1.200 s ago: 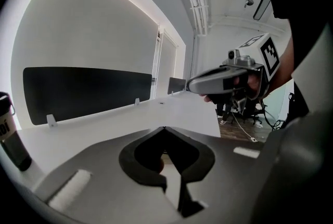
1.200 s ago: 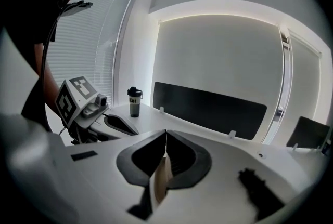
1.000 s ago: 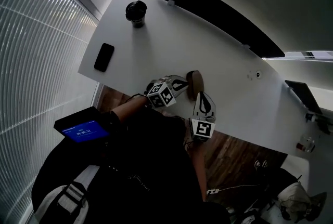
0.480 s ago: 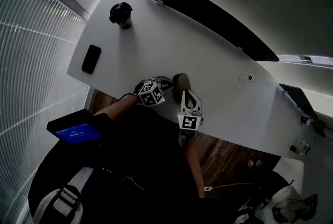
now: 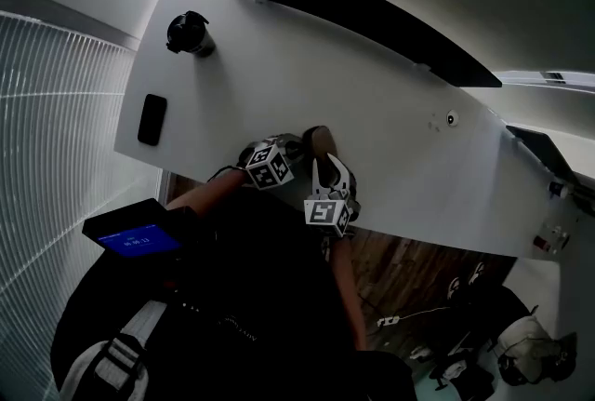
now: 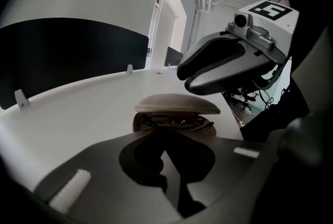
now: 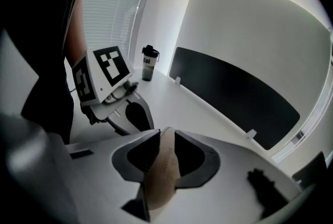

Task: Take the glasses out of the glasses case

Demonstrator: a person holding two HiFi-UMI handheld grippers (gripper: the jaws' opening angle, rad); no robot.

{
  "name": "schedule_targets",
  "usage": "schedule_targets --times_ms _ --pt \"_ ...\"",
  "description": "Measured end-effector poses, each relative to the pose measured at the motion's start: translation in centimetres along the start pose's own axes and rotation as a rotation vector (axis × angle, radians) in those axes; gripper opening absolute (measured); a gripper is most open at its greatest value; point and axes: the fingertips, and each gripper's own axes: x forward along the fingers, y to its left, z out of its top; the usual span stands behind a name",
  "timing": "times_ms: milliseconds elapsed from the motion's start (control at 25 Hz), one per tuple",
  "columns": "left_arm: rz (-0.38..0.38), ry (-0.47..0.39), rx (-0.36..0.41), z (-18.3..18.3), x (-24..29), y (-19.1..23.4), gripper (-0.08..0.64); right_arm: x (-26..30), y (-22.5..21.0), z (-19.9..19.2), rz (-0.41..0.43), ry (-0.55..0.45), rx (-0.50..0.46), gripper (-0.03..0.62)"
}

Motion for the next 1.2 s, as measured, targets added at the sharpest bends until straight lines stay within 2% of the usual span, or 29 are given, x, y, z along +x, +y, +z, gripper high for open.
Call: schedule_targets --times_ms 200,320,440,720,1000,1200 --pt "-0.008 -0.006 -0.015 -0.3 0.2 0.3 0.008 1.3 1.5 -1.0 0.053 0.078 -0.108 0.132" --pt "-0.002 0.001 -0.033 -0.4 0.3 0.3 0.008 1.7 2.3 -1.6 0.085 0.118 -0.169 0.14" --pt "0.003 0.005 -0.037 0.1 0.9 0.2 0.008 1.5 1.8 -2.2 0.075 0.145 -0.212 0.14" --pt "-0.002 0.022 -0.002 -0.4 0.5 0.2 0.008 1.0 1.5 -1.7 0.031 0.16 -0.213 0.14" --pt "0.012 0.027 -0.017 -0.2 0.7 0.5 0.008 0.0 -2.3 -2.6 -0.018 0.163 -0.171 0.138" --pt "0.012 0.039 -0.018 -0.5 0.6 0.3 0.008 -0.4 -4.1 -3.6 -0.034 0.177 -0.184 0.14"
